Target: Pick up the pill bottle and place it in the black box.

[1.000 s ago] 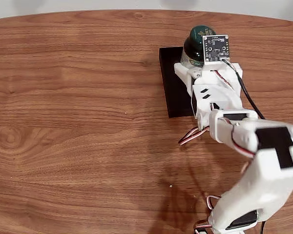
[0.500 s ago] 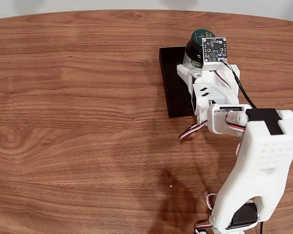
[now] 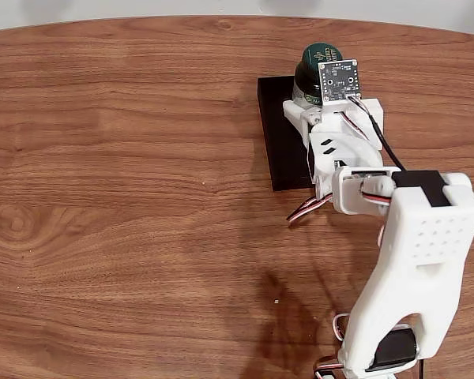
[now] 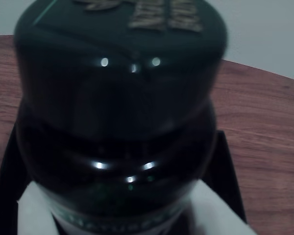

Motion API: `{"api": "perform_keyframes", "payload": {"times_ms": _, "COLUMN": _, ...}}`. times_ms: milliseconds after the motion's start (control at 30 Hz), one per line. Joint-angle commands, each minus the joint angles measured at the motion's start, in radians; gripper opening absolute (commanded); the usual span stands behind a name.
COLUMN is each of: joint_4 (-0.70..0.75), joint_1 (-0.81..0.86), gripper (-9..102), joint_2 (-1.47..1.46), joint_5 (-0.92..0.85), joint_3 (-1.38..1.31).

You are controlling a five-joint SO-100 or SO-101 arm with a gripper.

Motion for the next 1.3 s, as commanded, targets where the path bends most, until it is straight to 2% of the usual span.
{"api": "perform_keyframes", "payload": {"times_ms": 0, "joint_4": -0.031, "joint_1": 0.009, "gripper": 33, "joint_2": 0.035, "joint_5": 0.012, "joint_3": -0.028}}
{"api": "perform_keyframes", "payload": {"times_ms": 300, "joint_4": -0.008, "joint_1": 0.011, "gripper": 50, "joint_2": 0.106, "joint_5": 0.009, "joint_3": 0.026}}
{"api": "perform_keyframes", "payload": {"times_ms": 467, "joint_4": 0.02, "joint_1": 0.021, "gripper": 56, "joint_2": 0.179, "joint_5": -0.002, "joint_3": 0.057}}
{"api": "perform_keyframes", "payload": {"times_ms": 867, "joint_4": 0.101, "joint_1": 0.072, "gripper": 58, "joint_2": 0.459, "joint_5": 0.002, "joint_3": 0.167}}
{"api": "perform_keyframes", "payload": {"times_ms": 1267, "joint_4": 0.221, "joint_1": 0.147, "gripper": 59, "joint_2": 0.885, "joint_5": 0.005, "joint_3": 0.448}}
